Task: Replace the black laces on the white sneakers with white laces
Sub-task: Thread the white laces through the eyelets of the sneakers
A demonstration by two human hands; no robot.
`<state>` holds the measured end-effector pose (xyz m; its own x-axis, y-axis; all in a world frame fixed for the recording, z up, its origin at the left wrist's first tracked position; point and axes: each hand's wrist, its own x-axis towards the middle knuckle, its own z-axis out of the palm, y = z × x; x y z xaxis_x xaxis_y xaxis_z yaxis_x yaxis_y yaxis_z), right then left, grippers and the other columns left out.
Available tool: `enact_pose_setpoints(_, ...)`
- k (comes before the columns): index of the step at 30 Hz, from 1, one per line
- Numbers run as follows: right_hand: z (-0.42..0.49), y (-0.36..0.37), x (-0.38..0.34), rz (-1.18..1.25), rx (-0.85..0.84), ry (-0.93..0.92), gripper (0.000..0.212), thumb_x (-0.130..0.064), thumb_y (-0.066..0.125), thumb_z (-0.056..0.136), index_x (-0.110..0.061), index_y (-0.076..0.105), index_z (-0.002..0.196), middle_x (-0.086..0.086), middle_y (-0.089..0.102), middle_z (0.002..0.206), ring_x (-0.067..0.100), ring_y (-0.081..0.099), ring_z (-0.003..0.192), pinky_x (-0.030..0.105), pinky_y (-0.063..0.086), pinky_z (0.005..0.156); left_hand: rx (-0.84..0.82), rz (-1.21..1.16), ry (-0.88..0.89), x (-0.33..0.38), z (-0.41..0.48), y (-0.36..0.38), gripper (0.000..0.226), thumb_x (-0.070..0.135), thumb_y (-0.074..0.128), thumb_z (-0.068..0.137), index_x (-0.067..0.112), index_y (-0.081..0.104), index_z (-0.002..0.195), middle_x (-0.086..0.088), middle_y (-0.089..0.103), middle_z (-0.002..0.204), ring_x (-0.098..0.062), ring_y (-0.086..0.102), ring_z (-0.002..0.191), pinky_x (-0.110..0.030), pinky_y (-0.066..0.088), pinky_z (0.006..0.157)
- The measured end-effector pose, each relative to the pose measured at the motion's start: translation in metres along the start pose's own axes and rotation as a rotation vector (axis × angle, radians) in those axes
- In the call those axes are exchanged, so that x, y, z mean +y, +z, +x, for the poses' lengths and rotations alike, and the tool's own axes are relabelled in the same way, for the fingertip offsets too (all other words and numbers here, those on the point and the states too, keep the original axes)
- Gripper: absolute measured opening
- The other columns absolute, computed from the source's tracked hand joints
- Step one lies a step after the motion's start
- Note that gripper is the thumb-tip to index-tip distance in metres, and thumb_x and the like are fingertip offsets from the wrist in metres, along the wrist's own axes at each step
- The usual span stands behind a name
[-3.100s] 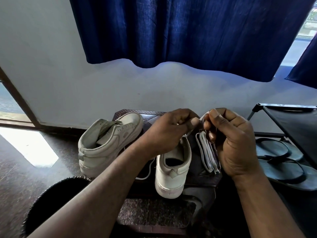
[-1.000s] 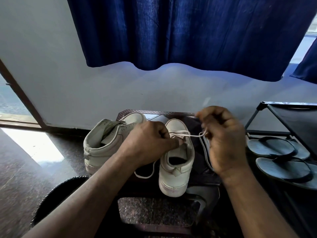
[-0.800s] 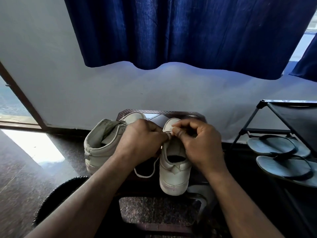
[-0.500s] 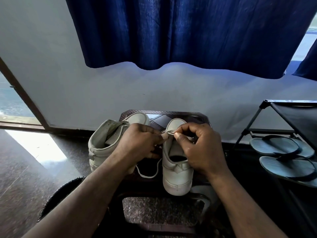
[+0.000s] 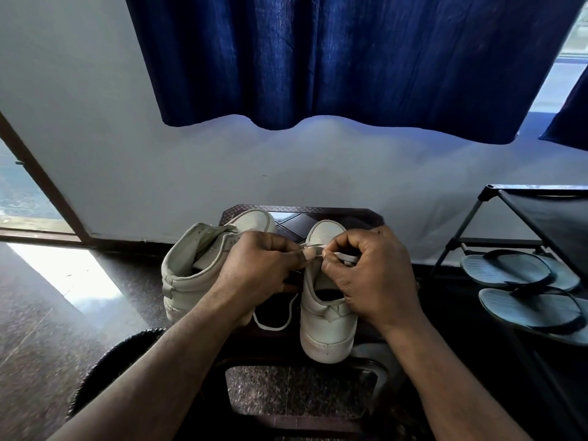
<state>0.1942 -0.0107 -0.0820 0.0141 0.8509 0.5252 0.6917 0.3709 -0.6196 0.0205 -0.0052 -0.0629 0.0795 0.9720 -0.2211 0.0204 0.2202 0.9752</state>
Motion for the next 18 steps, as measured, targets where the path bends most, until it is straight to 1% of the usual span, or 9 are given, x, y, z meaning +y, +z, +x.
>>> enact_pose_setpoints(2,0.0,-0.001,0.001,0.003,-0.01,-0.011,0.014,-0.025,0.084,0.074,-0.034,0.074,0.079,-0.026,0.058,0.076,0.009,0.056,0.09,0.021,0.048,0.071,-0.009,0.012,0.018,-0.001,0.001,-0.001,0.018,0.02,0.082,0.086,0.003,0.078,0.082,-0.03,0.075,0.095,-0.035,0.07,0.08,-0.056,0.06,0.086)
enact_pose_setpoints(4,0.001,-0.003,0.004,0.057,-0.046,-0.002,0.017,-0.024,0.084,0.076,-0.036,0.074,0.08,-0.026,0.059,0.077,0.005,0.056,0.091,0.011,0.043,0.072,-0.021,0.012,0.022,-0.002,0.002,-0.002,0.02,0.021,0.079,0.09,0.001,0.078,0.087,-0.029,0.076,0.094,-0.036,0.071,0.081,-0.056,0.06,0.087)
enact_pose_setpoints(5,0.001,-0.004,0.005,0.069,-0.062,0.004,0.017,-0.024,0.083,0.077,-0.037,0.073,0.08,-0.027,0.059,0.077,0.004,0.056,0.091,0.009,0.042,0.072,-0.029,0.0,0.016,-0.003,0.002,-0.002,0.022,0.021,0.076,0.092,-0.001,0.077,0.091,-0.028,0.076,0.095,-0.037,0.071,0.083,-0.056,0.06,0.088)
enact_pose_setpoints(8,0.001,-0.004,0.005,0.014,-0.066,-0.006,0.01,-0.028,0.081,0.079,-0.034,0.075,0.084,-0.026,0.061,0.079,0.005,0.055,0.092,0.016,0.043,0.071,-0.04,-0.008,-0.001,-0.005,0.004,-0.002,0.023,0.02,0.07,0.098,-0.003,0.076,0.099,-0.029,0.075,0.101,-0.038,0.071,0.087,-0.053,0.06,0.089)
enact_pose_setpoints(10,0.002,-0.005,0.006,0.011,-0.078,-0.009,0.008,-0.029,0.081,0.079,-0.032,0.074,0.083,-0.024,0.063,0.08,0.006,0.054,0.092,0.021,0.046,0.072,-0.039,0.005,-0.007,-0.006,0.005,-0.001,0.02,0.016,0.069,0.098,-0.002,0.076,0.099,-0.03,0.074,0.102,-0.034,0.07,0.083,-0.047,0.061,0.085)
enact_pose_setpoints(12,0.004,-0.007,0.008,0.022,-0.099,-0.01,0.009,-0.027,0.082,0.077,-0.03,0.075,0.081,-0.023,0.063,0.078,0.007,0.054,0.092,0.027,0.05,0.074,-0.042,0.008,-0.014,-0.008,0.006,-0.001,0.017,0.014,0.07,0.097,-0.001,0.076,0.097,-0.028,0.075,0.095,-0.031,0.069,0.081,-0.041,0.062,0.079)
enact_pose_setpoints(14,0.004,-0.008,0.006,-0.005,-0.097,-0.006,0.009,-0.028,0.082,0.076,-0.03,0.075,0.081,-0.022,0.061,0.076,0.009,0.054,0.091,0.033,0.052,0.074,-0.047,-0.003,-0.019,-0.008,0.006,-0.002,0.017,0.014,0.071,0.097,-0.002,0.075,0.097,-0.023,0.075,0.09,-0.029,0.069,0.081,-0.038,0.062,0.077)
enact_pose_setpoints(16,0.002,-0.008,0.002,-0.069,-0.068,-0.026,0.008,-0.031,0.081,0.076,-0.03,0.075,0.081,-0.021,0.058,0.074,0.011,0.053,0.09,0.035,0.052,0.072,-0.046,-0.014,-0.012,-0.009,0.006,-0.002,0.018,0.014,0.071,0.097,-0.003,0.075,0.099,-0.028,0.075,0.096,-0.03,0.068,0.082,-0.039,0.062,0.078)
enact_pose_setpoints(18,0.001,-0.008,-0.002,-0.129,-0.05,-0.043,0.008,-0.034,0.079,0.077,-0.03,0.075,0.083,-0.02,0.057,0.074,0.011,0.052,0.09,0.034,0.052,0.07,-0.042,-0.01,0.003,-0.009,0.006,-0.001,0.018,0.014,0.072,0.096,-0.003,0.075,0.1,-0.03,0.074,0.102,-0.032,0.069,0.083,-0.042,0.061,0.082)
